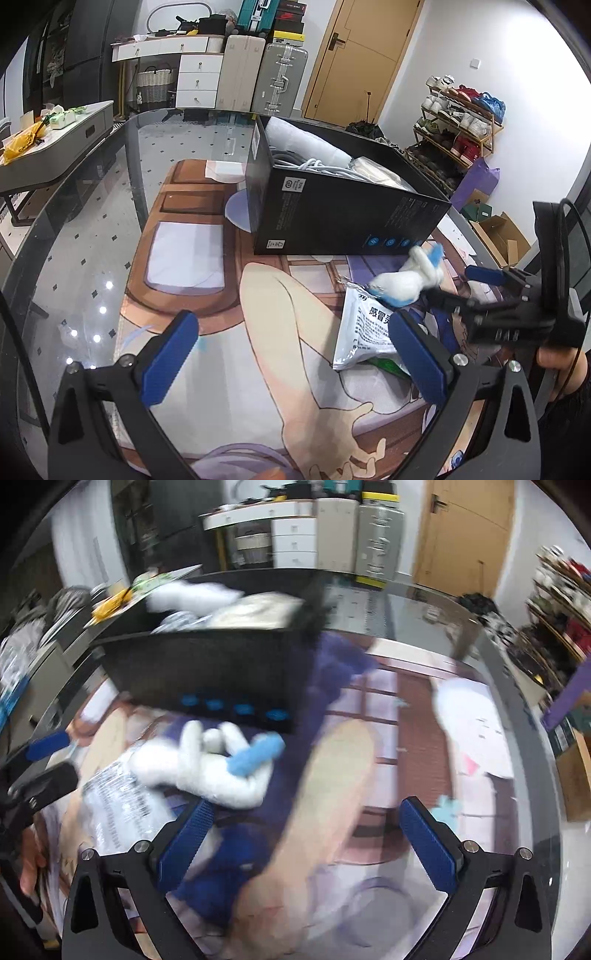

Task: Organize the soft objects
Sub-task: 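Move both tools back toward the plush toy and medicine sachet, then grasp the white medicine sachet with left tool while right tool grasps white plush toy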

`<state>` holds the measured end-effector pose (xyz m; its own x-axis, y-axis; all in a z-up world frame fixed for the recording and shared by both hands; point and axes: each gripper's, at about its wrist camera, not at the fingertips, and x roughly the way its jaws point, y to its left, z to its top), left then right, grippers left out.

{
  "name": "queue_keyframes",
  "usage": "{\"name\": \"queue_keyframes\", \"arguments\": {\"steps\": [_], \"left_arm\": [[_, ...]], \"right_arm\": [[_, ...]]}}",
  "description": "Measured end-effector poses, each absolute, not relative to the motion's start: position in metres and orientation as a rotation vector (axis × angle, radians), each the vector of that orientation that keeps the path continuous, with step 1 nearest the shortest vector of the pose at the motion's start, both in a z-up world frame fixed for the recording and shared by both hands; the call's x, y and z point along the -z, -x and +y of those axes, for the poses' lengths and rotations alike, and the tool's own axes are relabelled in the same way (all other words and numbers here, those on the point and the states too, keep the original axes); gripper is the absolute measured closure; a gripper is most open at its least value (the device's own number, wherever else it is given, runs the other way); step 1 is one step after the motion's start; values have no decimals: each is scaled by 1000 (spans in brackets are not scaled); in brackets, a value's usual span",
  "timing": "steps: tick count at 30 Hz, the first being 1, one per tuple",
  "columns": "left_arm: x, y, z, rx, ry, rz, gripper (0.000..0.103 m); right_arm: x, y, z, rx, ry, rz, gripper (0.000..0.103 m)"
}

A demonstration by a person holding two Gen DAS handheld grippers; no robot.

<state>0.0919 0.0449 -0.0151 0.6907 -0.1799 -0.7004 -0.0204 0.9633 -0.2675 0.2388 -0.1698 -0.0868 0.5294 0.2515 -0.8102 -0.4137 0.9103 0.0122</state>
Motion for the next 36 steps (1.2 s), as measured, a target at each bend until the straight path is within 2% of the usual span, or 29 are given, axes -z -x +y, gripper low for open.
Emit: {"name": "queue_keyframes", "arguments": {"steps": [14, 25, 27, 28, 30, 32, 35, 36], "left_arm": [[15, -91, 45, 95, 275, 803, 0], [15, -90, 49, 98, 285, 805, 0], [14, -90, 49, 96, 286, 806, 0], [15, -90, 49, 96, 286, 806, 0], [15, -90, 48, 95, 285, 806, 0], [15, -91, 49, 96, 285, 807, 0], [15, -91, 48, 96, 282, 809, 0], [15, -91, 48, 96, 281, 810, 0]], "right_arm": [[86, -229, -144, -578, 300, 895, 1], [84, -241, -131, -666, 281, 893, 2], [84, -242, -129, -673, 271, 895, 10], [84, -243, -129, -683, 265, 898, 24], [83, -242, -130, -675, 262, 890, 30], [81, -240, -132, -685, 245, 886, 44], [81, -237, -138, -683, 227, 880, 56], [81, -236, -140, -684, 221, 880, 57]]}}
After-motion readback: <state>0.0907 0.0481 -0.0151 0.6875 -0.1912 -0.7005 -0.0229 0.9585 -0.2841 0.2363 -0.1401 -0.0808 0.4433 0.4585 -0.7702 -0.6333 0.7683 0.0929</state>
